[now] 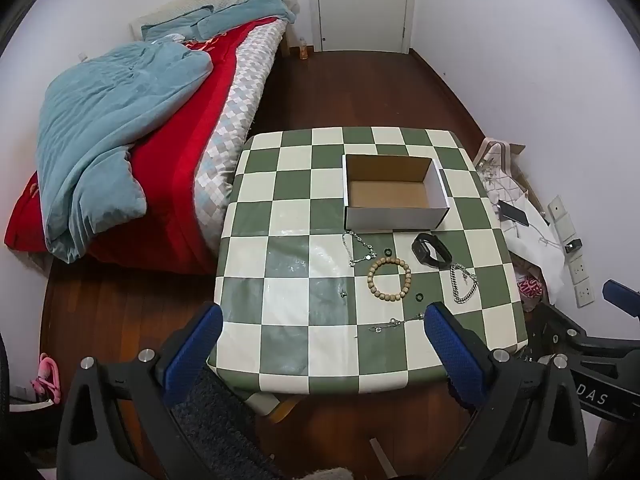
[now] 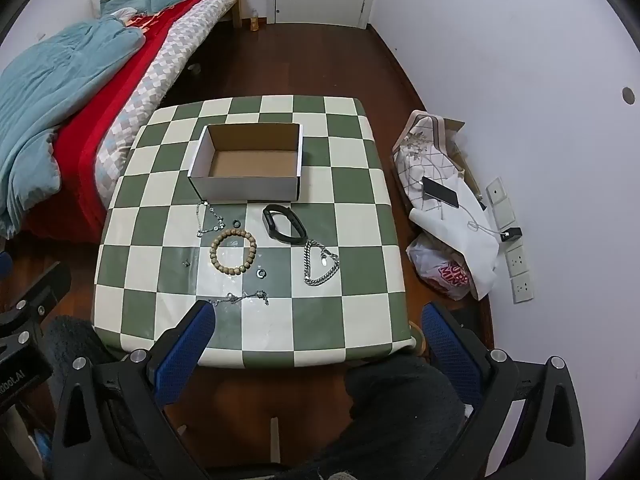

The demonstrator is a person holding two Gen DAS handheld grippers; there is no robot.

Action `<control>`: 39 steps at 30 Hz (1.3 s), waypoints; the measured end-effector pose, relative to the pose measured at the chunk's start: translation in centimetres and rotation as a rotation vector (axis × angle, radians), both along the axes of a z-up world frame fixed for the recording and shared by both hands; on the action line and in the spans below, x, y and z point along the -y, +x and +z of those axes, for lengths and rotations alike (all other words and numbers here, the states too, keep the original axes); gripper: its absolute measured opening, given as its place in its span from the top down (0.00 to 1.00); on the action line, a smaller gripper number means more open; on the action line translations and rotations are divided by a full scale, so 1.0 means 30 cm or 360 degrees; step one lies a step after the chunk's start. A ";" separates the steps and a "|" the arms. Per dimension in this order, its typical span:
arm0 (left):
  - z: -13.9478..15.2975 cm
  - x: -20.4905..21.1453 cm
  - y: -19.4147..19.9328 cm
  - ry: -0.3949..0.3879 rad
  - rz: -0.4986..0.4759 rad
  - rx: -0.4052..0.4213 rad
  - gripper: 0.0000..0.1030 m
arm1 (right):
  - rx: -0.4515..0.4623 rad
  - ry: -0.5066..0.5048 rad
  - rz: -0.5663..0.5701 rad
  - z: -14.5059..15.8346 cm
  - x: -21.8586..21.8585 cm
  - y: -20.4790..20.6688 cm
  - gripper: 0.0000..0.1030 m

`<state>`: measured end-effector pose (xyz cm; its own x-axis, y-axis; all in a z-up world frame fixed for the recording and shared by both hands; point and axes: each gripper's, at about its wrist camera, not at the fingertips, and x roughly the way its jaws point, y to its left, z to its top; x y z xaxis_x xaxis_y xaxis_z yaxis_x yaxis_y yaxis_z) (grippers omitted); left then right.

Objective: Organize jewelry

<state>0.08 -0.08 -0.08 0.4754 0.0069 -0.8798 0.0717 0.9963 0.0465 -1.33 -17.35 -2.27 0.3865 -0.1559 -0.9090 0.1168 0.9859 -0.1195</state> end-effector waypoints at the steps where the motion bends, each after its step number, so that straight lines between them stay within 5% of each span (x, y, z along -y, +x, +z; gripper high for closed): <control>1: 0.000 0.002 0.001 0.0000 0.0000 0.0000 0.00 | -0.0004 -0.0004 0.0003 0.000 -0.001 0.000 0.00; 39: 0.042 -0.012 -0.022 -0.0002 -0.0007 0.0044 0.00 | 0.0045 0.0027 0.0008 0.060 0.001 -0.016 0.00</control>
